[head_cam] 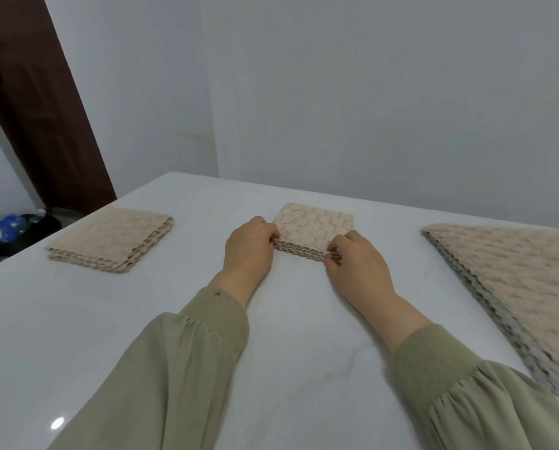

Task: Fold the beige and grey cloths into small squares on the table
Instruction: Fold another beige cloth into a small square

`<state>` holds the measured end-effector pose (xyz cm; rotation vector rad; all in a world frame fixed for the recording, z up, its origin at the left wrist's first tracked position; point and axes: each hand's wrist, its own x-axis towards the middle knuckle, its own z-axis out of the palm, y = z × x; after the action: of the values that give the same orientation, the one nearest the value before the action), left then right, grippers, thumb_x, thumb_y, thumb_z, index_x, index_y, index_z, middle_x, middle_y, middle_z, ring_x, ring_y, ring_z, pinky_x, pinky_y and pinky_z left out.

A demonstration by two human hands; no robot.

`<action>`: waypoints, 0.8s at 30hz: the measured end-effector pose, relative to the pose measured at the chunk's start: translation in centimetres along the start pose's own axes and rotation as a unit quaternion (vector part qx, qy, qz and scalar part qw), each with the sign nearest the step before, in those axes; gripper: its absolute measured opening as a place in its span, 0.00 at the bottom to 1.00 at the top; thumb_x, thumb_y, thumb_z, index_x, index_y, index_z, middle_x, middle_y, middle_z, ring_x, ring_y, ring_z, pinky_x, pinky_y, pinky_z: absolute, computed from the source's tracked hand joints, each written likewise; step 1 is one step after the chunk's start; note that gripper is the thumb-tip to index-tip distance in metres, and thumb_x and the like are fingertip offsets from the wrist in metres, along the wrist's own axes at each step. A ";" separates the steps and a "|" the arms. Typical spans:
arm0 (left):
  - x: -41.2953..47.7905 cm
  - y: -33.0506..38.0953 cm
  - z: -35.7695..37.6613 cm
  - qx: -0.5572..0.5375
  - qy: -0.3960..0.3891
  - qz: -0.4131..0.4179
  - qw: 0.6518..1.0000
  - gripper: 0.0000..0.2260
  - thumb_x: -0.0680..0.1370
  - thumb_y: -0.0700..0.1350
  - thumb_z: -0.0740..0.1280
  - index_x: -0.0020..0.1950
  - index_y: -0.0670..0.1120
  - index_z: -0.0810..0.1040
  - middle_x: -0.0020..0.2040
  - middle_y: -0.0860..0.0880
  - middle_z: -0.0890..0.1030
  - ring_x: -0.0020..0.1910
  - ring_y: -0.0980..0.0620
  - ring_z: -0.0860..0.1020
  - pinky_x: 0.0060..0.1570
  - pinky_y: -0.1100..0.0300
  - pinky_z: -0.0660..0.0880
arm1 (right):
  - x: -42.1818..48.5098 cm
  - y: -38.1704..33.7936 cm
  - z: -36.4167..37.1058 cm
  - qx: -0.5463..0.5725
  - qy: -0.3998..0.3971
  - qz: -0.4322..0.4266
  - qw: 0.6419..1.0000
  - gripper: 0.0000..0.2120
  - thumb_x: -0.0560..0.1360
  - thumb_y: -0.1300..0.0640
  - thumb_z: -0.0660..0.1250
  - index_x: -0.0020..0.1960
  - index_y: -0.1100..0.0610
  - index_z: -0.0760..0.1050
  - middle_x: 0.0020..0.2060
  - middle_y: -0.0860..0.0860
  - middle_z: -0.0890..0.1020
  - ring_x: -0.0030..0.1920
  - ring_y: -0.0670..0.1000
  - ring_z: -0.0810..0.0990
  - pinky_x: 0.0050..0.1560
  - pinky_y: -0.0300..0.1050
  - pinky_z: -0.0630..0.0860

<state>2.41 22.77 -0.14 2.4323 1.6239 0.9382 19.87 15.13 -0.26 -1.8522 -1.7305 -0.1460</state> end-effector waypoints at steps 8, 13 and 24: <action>3.5 -0.3 1.5 0.019 -0.022 0.006 1.000 0.14 0.77 0.36 0.61 0.57 0.47 0.81 0.54 0.47 0.77 0.52 0.45 0.76 0.50 0.54 0.73 | 3.5 1.2 1.2 0.003 -0.013 0.014 1.000 0.09 0.75 0.58 0.63 0.53 0.58 0.76 0.51 0.53 0.76 0.53 0.54 0.75 0.47 0.46 0.72; 3.1 0.2 1.6 0.044 -0.021 0.007 0.999 0.14 0.78 0.37 0.59 0.58 0.46 0.80 0.52 0.46 0.78 0.52 0.45 0.75 0.49 0.53 0.73 | 3.7 1.4 1.4 0.008 -0.017 0.019 1.000 0.09 0.76 0.59 0.62 0.54 0.60 0.77 0.51 0.54 0.76 0.53 0.55 0.74 0.47 0.48 0.73; -4.5 4.1 -1.3 0.094 -0.116 0.031 0.988 0.19 0.81 0.50 0.55 0.72 0.46 0.66 0.72 0.47 0.67 0.71 0.47 0.61 0.67 0.52 0.61 | -2.1 -0.3 -1.7 -0.075 -0.045 -0.020 0.996 0.17 0.78 0.56 0.56 0.64 0.59 0.71 0.61 0.54 0.75 0.60 0.57 0.71 0.58 0.49 0.65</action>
<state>3.94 16.73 0.41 2.6102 1.6280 0.5025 19.83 12.45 0.27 -1.9588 -1.8624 -0.2160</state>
